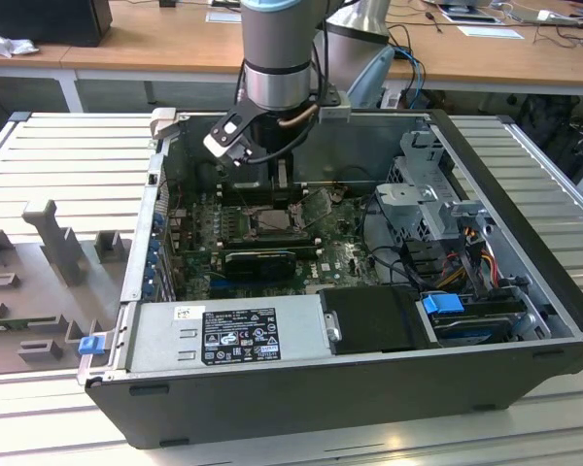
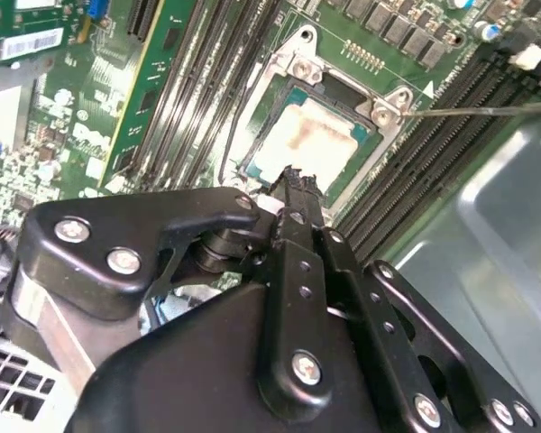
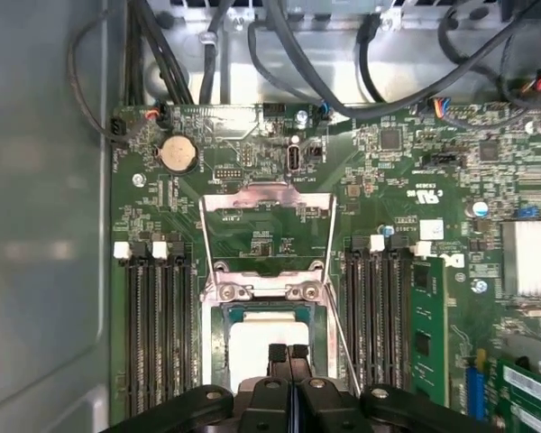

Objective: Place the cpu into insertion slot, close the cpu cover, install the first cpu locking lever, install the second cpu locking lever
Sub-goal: 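Close the cpu cover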

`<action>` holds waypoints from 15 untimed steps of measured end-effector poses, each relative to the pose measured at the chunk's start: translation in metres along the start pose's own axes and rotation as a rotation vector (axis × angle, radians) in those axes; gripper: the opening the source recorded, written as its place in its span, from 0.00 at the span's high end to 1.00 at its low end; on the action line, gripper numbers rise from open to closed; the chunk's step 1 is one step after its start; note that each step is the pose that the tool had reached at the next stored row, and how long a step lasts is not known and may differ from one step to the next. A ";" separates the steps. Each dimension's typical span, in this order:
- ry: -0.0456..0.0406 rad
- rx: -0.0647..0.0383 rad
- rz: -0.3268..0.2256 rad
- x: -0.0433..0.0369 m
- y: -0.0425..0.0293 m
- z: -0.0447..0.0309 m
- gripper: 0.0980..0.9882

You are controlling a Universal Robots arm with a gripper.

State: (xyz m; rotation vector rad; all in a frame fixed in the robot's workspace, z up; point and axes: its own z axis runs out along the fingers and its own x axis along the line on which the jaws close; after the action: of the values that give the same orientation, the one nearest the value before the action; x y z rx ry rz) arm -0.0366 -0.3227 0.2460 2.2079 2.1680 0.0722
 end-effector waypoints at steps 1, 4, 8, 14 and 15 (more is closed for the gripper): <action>0.0002 0.000 0.000 0.0001 0.0006 -0.0006 0.99; 0.0000 0.000 0.000 0.0003 0.0080 -0.0025 0.99; 0.0000 0.000 0.000 0.0005 0.0116 -0.0073 0.99; 0.0000 0.000 0.000 0.0008 0.0192 -0.0152 0.99; 0.0000 0.000 0.000 0.0008 0.0197 -0.0169 0.99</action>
State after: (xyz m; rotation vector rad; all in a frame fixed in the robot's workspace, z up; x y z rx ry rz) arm -0.0181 -0.3223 0.2642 2.2080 2.1679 0.0721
